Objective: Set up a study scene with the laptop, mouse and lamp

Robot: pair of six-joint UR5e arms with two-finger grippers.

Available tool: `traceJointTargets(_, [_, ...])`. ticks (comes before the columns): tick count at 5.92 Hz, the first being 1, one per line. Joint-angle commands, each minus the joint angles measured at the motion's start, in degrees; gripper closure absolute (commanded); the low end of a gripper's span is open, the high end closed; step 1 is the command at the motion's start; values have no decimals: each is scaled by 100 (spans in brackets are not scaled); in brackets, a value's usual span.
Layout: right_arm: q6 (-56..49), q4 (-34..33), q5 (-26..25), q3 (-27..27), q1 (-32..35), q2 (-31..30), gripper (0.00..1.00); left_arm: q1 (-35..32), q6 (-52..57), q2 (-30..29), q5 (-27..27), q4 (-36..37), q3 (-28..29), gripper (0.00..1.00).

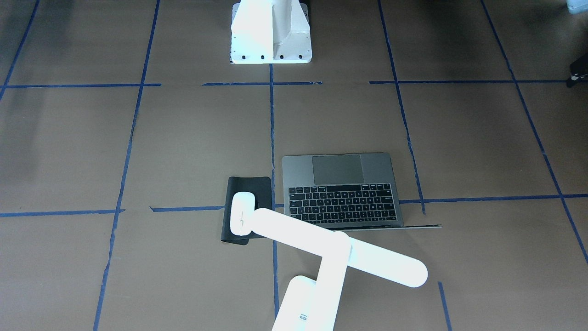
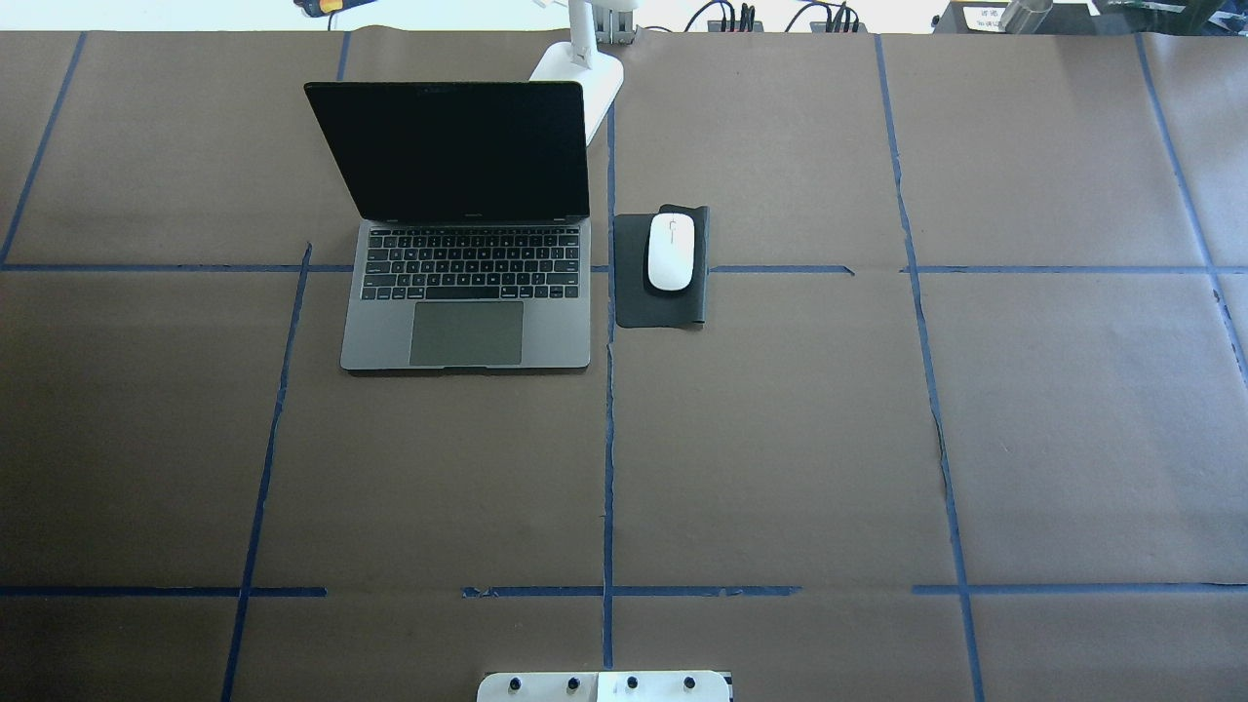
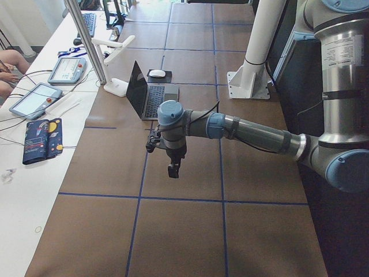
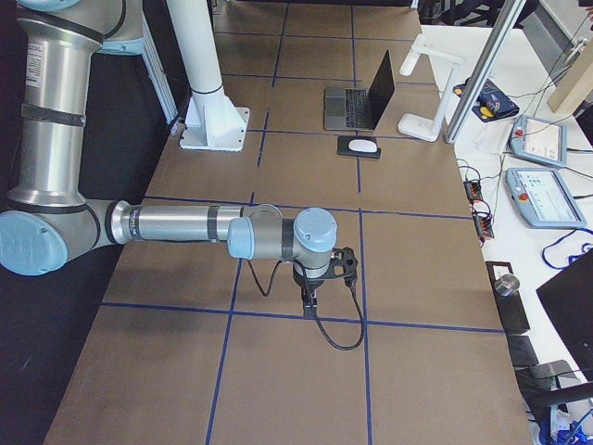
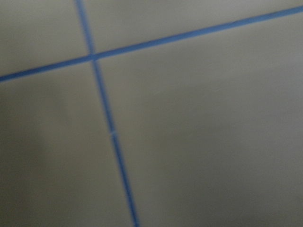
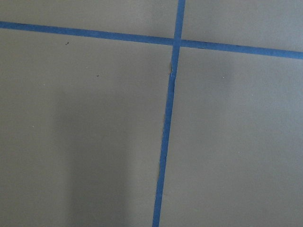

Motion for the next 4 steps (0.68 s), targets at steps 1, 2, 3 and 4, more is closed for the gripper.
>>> traceJointTargets(1, [0,0,9,9,1,-5,0,-261,187,238,61,-89,173,0])
traceJointTargets(2, [0,0,0,-9,1,-5,0,-279,196,194,70,-132,321,0])
traceJointTargets(3, [-9,9,0,-18,-8,4,0,-296,126,72,36,-194,593,0])
traceJointTargets(4, [-9,9,-9,-26,-8,4,0,-297,125,53,87,-194,517,0])
